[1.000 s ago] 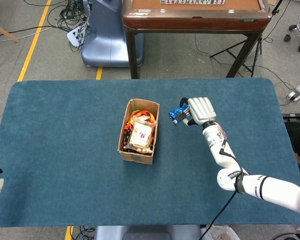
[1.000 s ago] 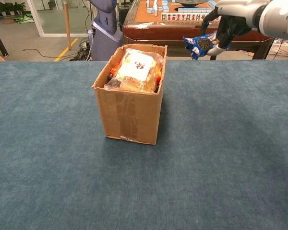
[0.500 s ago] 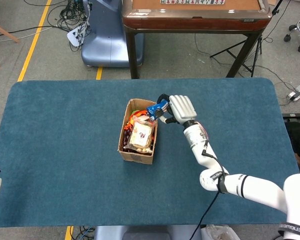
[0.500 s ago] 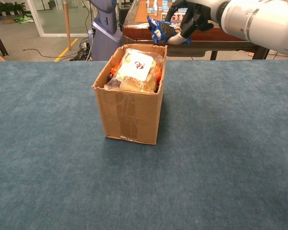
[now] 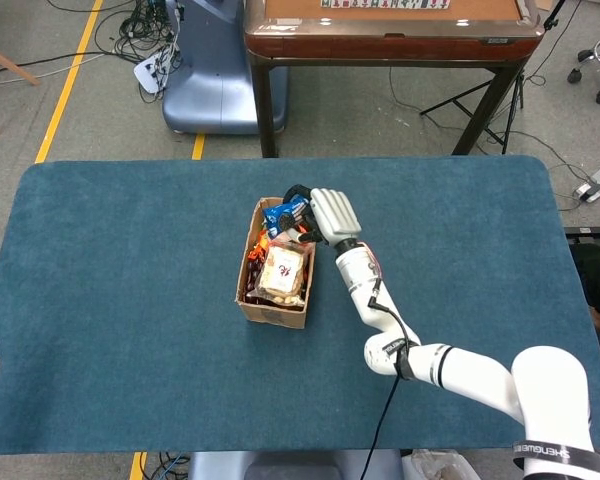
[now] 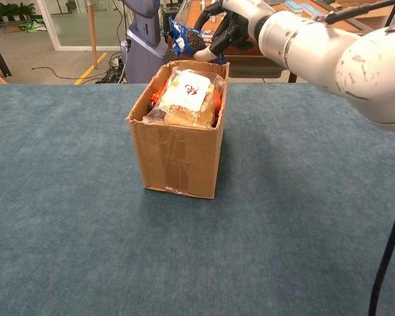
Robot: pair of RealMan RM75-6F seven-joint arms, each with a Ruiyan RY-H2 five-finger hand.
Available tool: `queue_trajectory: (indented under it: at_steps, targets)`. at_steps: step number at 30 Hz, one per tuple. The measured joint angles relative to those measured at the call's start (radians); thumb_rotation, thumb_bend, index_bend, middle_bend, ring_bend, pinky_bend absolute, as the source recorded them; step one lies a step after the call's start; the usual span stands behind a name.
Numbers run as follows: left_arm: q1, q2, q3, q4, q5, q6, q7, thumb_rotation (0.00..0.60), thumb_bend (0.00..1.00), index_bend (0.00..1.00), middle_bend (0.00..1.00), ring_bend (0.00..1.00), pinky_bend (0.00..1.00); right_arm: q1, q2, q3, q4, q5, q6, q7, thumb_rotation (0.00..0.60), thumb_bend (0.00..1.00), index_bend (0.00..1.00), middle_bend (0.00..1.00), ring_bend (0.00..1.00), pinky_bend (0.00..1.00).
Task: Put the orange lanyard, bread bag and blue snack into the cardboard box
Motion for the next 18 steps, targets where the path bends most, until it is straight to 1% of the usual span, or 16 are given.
queue_trajectory:
  at_steps: [2,3,5,6,12,14,18]
  targets:
    - [0.001,0.001,0.0,-0.001,0.001,0.002,-0.001,0.6,0.35,0.47,0.55,0.38,0.6,0.007,-0.013,0.002,0.023,-0.001,-0.015,0.011,0.6,0.21,0.57,1.0,1.0,1.0]
    - [0.001,0.001,0.0,-0.002,0.002,0.003,-0.002,0.6,0.35,0.47,0.55,0.38,0.6,0.013,-0.02,0.003,0.035,-0.001,-0.027,0.013,0.6,0.12,0.52,1.0,1.0,1.0]
    - [0.002,0.002,0.0,-0.003,0.003,0.004,-0.002,0.6,0.35,0.47,0.55,0.38,0.6,0.02,-0.027,0.003,0.048,-0.003,-0.042,0.015,0.6,0.04,0.45,1.0,1.0,1.0]
    - [0.002,0.002,0.0,-0.003,0.004,0.004,-0.002,0.6,0.35,0.47,0.55,0.38,0.6,0.023,-0.031,0.003,0.053,-0.006,-0.048,0.017,0.6,0.01,0.4,1.0,1.0,1.0]
    - [0.001,0.001,0.0,-0.002,0.006,0.004,0.0,0.6,0.35,0.47,0.55,0.38,0.6,0.019,-0.028,0.004,0.043,-0.016,-0.046,0.021,0.6,0.0,0.24,1.0,1.0,1.0]
    - [0.001,0.001,0.0,-0.001,0.005,0.004,0.002,0.6,0.35,0.47,0.55,0.38,0.6,0.014,-0.021,0.004,0.029,-0.019,-0.042,0.02,0.6,0.0,0.22,1.0,1.0,1.0]
    - [0.001,0.001,0.001,-0.002,0.007,0.004,0.006,0.6,0.35,0.47,0.55,0.38,0.6,-0.009,0.01,0.001,-0.039,-0.031,-0.016,0.014,0.6,0.0,0.22,1.0,1.0,1.0]
